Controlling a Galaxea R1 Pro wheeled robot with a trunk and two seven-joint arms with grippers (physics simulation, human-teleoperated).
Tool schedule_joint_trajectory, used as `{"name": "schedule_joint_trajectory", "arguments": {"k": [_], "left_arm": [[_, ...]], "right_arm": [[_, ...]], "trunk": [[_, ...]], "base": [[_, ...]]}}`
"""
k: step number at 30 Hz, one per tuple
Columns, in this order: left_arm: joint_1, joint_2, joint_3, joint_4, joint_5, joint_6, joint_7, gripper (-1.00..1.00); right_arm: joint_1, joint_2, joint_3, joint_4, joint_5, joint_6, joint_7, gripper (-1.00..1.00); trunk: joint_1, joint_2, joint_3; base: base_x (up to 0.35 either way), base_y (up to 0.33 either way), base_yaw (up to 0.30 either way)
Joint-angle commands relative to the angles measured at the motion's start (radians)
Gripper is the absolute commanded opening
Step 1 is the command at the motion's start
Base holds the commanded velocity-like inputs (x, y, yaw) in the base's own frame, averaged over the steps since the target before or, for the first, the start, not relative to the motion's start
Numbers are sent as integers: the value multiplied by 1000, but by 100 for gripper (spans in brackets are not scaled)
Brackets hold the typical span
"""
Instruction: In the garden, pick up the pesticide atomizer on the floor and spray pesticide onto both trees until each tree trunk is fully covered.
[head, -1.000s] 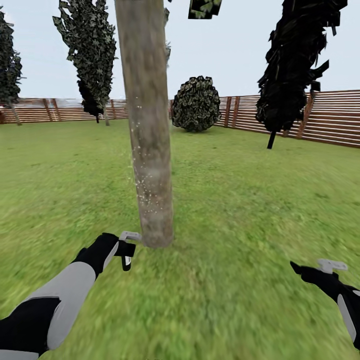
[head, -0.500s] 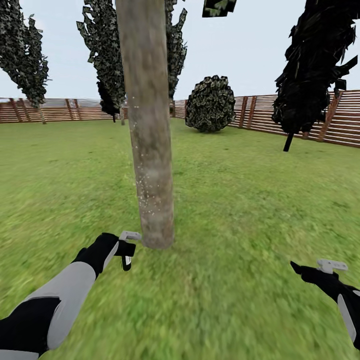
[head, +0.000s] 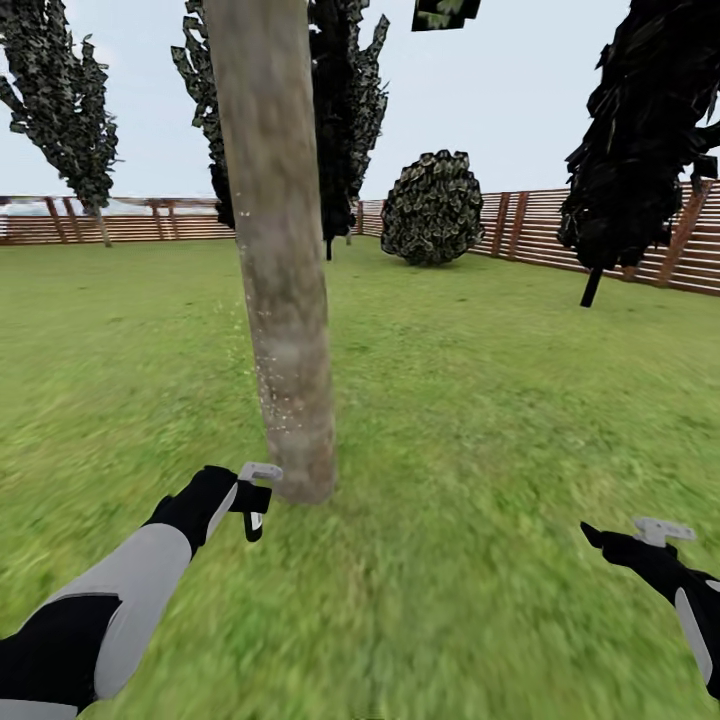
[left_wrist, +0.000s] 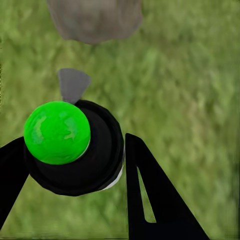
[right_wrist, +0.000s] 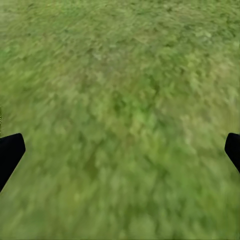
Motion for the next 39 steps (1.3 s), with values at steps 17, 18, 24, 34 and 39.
{"name": "schedule_joint_trajectory", "arguments": {"k": [17,18,24,34,39], "left_arm": [[0,-3,-1,0,0,0,0,-100],[0,-4,-1,0,0,0,0,-100],[0,-10,-1,-2,1,0,0,-100],[-7,-10,1,-94,2,53,1,-100],[-14,-9,1,-300,0,312,-6,-100]], "right_arm": [[0,0,2,0,0,0,-1,100],[0,0,1,0,0,0,-1,100],[0,0,0,0,0,0,1,100],[0,0,0,0,0,0,-1,100],[0,0,0,0,0,0,-2,100]], "trunk": [[0,0,0],[0,0,0],[0,0,0],[0,0,3],[0,0,3]], "base": [[-127,-277,281],[-1,-309,275],[0,-171,95],[0,-4,-193],[0,0,-12]]}}
